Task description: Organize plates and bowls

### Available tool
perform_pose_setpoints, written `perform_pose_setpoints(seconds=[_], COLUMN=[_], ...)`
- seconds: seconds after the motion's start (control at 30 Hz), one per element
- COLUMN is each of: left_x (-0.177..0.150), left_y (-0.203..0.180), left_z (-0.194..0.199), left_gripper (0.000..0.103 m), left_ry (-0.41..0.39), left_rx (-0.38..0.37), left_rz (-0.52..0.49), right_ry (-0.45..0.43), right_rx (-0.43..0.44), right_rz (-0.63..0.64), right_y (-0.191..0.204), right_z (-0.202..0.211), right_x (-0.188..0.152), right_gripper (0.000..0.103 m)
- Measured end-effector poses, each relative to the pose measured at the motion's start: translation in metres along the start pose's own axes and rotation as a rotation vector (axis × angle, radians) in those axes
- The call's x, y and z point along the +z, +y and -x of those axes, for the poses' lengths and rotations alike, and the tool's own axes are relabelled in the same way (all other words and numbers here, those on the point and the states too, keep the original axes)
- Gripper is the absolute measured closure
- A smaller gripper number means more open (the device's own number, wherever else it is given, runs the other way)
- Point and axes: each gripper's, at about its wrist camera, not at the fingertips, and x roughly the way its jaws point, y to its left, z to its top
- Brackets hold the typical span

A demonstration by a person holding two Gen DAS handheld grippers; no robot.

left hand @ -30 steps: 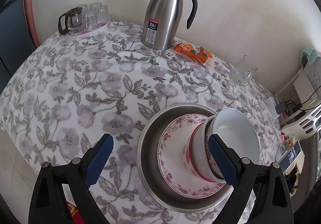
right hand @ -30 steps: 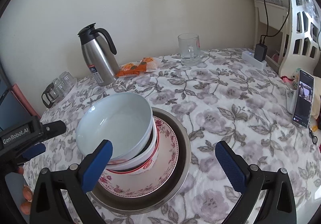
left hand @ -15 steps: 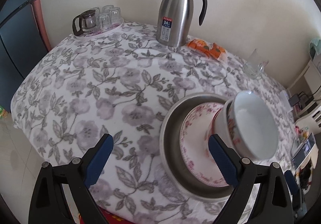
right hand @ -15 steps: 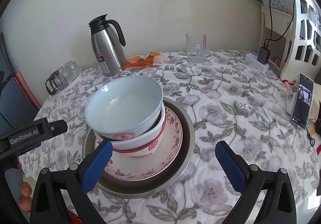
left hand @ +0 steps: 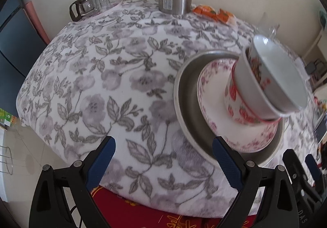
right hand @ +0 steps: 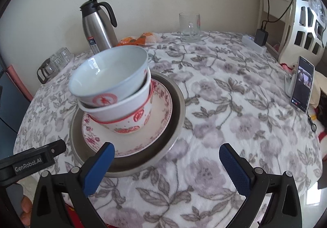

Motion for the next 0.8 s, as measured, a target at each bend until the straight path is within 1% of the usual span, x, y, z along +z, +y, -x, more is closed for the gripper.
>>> perform_pose_setpoints(seconds=[0.23, 0.3, 0.57, 0.8], left_x=[-0.011, -0.013, -0.016, -0.015], left_y=[-0.008, -0.009, -0.01, -0.006], left_z=[-0.001, -0.001, 0.003, 0.002], left_gripper=[0.007, 0.007, 0.007, 0.007], left_ry=[0.02, 0.026, 0.027, 0.031], left_rx=[0.024, 0.018, 0.007, 0.011], left_rz=[-0.049, -0.057, -0.059, -0.049], right_ry=[0.035, 0.036, 0.028, 0.029], right_rx=[-0.026, -0.027, -0.041, -0.041], right_rz=[0.007, 0.005, 0.02, -0.006], right_y=[-0.004, -0.005, -0.006, -0.015], right_z=[-0.001, 0.0, 0.005, 0.004], right_x=[-0.008, -0.01, -0.014, -0.013], right_gripper=[0.0, 0.0, 0.0, 0.0])
